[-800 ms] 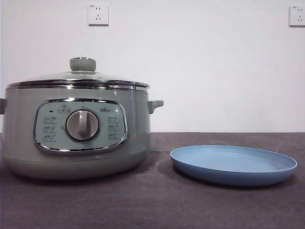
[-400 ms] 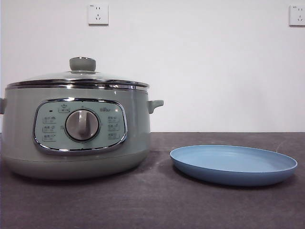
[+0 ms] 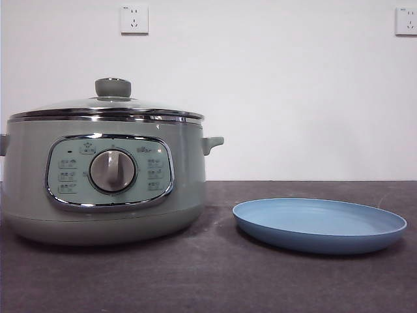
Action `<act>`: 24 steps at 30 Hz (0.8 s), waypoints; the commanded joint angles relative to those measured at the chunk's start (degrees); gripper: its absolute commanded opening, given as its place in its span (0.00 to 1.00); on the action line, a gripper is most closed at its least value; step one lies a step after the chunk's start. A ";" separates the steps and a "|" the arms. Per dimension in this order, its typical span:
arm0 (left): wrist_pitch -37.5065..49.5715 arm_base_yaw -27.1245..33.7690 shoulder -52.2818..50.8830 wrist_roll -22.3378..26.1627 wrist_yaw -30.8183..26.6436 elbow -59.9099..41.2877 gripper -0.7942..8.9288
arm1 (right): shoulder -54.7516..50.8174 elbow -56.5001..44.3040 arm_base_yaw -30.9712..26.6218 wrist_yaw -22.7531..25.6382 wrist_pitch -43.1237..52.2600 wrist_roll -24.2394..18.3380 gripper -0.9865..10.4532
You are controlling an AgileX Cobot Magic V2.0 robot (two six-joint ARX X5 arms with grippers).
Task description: Take the potato out from the steamer,put the potato on the plate,close the lid
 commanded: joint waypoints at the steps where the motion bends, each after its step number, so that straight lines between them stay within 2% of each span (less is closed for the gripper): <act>1: 0.55 -1.49 1.31 0.85 0.33 0.33 0.57 | 0.02 0.31 0.52 1.11 0.11 -0.50 0.61; 5: 1.70 -4.66 3.67 0.83 -2.25 0.33 0.57 | 0.02 0.33 0.68 1.11 -0.42 -0.48 0.61; 11: 2.51 -10.51 8.83 0.87 -13.46 0.33 0.57 | 0.02 0.31 0.70 1.11 -0.66 -0.46 0.61; 16: 2.86 -14.32 14.40 1.09 -19.39 0.33 0.57 | 0.02 0.31 0.70 1.16 -2.29 -0.46 0.61; 21: 3.82 -16.66 20.09 1.20 -22.56 0.33 0.57 | 0.00 0.31 0.72 4.02 -3.23 -0.46 0.61; 24: 3.69 -17.11 22.80 1.18 -23.45 0.33 0.57 | 0.00 0.33 0.72 3.98 -3.48 -0.46 0.61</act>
